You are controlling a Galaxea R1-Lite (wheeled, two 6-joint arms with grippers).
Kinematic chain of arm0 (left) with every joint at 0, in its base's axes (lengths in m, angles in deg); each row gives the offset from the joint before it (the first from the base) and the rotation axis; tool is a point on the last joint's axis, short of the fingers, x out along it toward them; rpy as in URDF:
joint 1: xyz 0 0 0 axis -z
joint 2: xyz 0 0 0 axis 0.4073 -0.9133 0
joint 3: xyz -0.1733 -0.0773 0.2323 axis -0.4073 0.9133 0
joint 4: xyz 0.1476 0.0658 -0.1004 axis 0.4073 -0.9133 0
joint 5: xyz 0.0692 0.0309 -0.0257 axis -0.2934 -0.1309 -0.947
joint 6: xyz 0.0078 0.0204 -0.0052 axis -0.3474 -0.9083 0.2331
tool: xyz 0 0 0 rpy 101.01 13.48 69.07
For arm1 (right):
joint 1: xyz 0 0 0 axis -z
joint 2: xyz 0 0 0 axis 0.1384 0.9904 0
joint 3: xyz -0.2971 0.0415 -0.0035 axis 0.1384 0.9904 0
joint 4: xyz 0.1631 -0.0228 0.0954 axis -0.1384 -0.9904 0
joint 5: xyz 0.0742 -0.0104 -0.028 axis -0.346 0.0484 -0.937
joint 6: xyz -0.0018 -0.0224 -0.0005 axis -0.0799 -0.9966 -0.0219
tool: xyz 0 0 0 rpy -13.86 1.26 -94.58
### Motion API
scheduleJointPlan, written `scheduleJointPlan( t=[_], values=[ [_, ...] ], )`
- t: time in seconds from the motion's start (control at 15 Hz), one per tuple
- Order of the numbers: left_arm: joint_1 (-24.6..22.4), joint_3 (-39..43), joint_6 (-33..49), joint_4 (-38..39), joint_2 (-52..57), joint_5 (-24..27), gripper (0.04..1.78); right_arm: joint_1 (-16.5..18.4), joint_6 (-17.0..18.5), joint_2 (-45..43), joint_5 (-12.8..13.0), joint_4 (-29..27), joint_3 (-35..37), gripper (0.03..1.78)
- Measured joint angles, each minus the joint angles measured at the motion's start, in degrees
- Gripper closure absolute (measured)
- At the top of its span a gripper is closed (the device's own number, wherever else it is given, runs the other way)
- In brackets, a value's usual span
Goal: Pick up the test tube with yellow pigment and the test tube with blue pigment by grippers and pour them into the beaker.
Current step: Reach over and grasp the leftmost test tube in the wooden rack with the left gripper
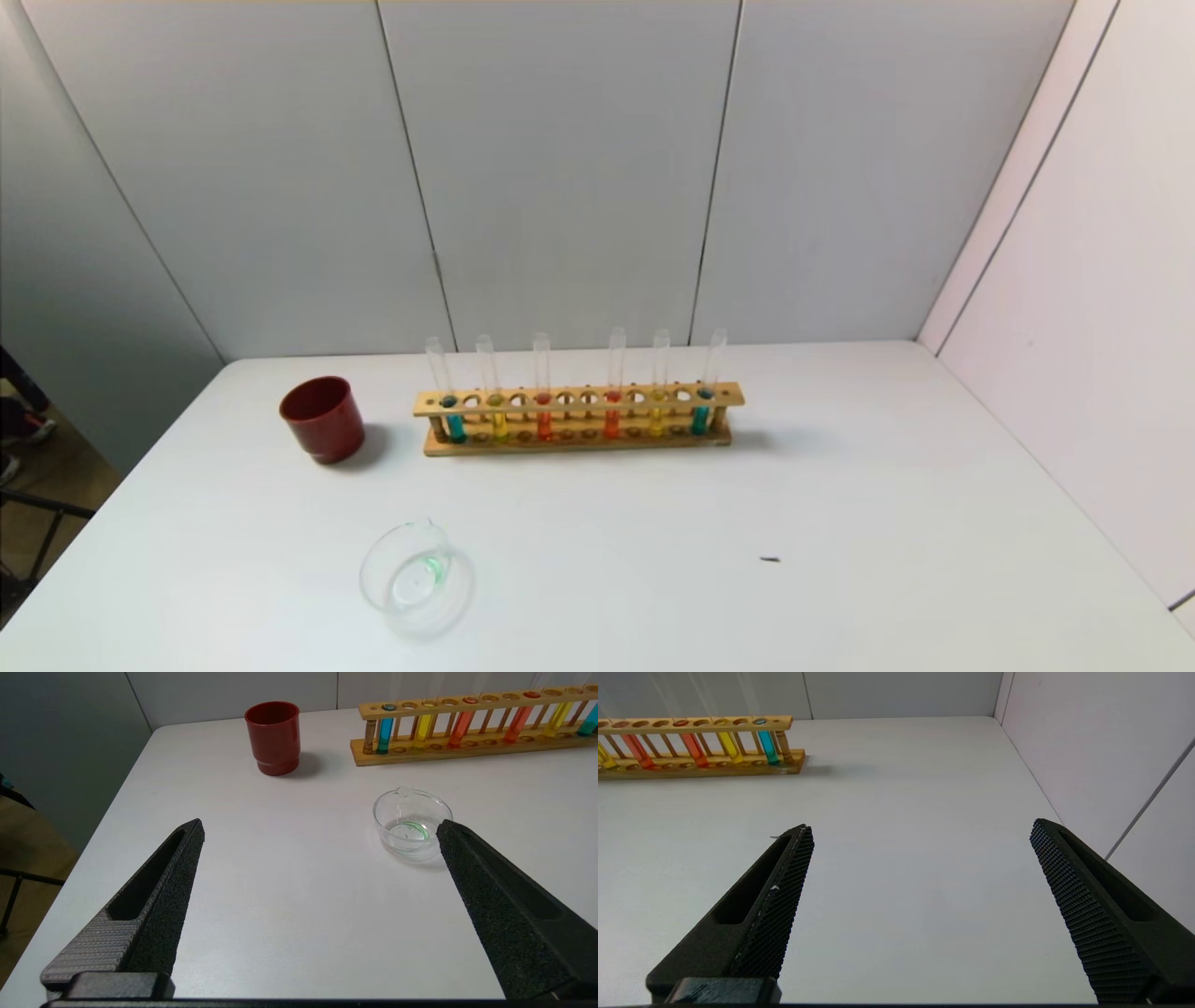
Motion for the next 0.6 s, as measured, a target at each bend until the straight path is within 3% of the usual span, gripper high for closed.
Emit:
scheduleJointPlan(
  t=[0.6],
  values=[
    [0.0,0.0,0.0,0.0,0.0,0.0,0.07,0.0,0.0,0.0,0.0,0.0,0.0,0.11]
  ],
)
